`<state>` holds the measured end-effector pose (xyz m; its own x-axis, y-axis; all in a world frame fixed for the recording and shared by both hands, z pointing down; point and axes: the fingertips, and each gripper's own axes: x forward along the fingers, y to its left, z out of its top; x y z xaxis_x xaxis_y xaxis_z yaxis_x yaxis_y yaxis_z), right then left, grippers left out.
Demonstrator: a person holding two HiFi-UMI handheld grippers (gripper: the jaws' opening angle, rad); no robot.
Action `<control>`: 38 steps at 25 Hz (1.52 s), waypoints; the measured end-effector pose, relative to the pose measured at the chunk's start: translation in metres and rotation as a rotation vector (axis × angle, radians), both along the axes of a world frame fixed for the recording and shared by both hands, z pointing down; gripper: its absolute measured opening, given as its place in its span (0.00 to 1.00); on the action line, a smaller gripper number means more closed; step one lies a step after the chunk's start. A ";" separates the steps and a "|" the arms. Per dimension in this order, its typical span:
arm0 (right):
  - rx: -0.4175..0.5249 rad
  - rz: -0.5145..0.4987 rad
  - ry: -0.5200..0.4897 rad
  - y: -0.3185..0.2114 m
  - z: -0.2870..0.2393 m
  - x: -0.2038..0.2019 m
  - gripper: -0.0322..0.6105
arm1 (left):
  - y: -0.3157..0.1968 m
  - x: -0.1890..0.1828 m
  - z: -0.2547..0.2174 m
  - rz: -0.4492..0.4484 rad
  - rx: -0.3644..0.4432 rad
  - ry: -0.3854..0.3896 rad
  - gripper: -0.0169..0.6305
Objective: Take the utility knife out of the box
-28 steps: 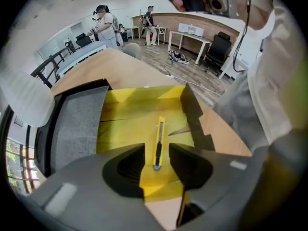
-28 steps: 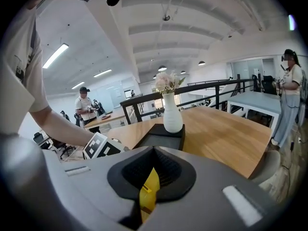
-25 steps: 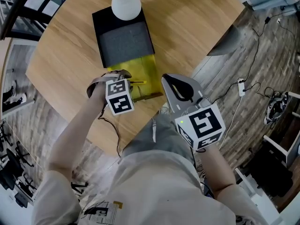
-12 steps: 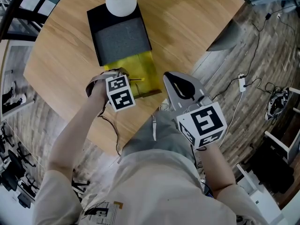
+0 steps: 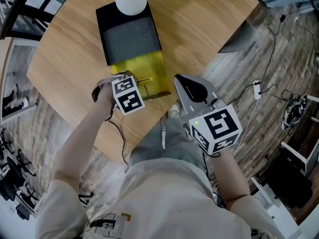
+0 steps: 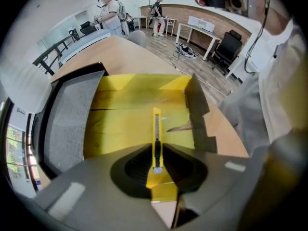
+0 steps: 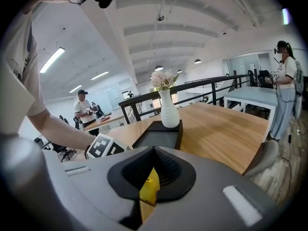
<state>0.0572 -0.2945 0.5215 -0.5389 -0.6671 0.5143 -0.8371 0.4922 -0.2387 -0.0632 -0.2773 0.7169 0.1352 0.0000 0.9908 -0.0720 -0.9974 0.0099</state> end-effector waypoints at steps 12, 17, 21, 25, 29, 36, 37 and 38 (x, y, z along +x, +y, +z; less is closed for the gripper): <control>0.122 -0.063 0.003 0.019 -0.055 -0.003 0.05 | -0.015 -0.001 -0.116 -0.256 0.153 0.220 0.13; 0.205 -0.060 0.012 0.015 -0.092 -0.003 0.05 | -0.030 -0.014 -0.180 -0.313 0.343 0.275 0.13; 0.266 -0.067 0.035 0.017 -0.125 -0.005 0.05 | -0.029 -0.012 -0.232 -0.349 0.441 0.371 0.13; 0.340 -0.059 0.034 0.024 -0.162 -0.003 0.05 | -0.021 -0.009 -0.290 -0.382 0.542 0.468 0.13; 0.409 -0.046 0.033 0.028 -0.198 0.001 0.05 | -0.017 -0.008 -0.343 -0.438 0.642 0.561 0.13; 0.507 0.024 0.005 0.044 -0.259 0.014 0.05 | -0.004 -0.002 -0.418 -0.447 0.792 0.721 0.13; 0.523 0.035 -0.004 0.047 -0.268 0.016 0.05 | -0.001 -0.002 -0.427 -0.449 0.807 0.744 0.13; 0.538 0.044 -0.013 0.050 -0.275 0.018 0.05 | 0.003 -0.002 -0.436 -0.454 0.821 0.770 0.13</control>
<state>0.0751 -0.2445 0.2460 -0.5085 -0.8567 0.0870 -0.8584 0.5122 0.0269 -0.0657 -0.2748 0.2810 0.5132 -0.7906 0.3340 -0.6705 -0.6122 -0.4190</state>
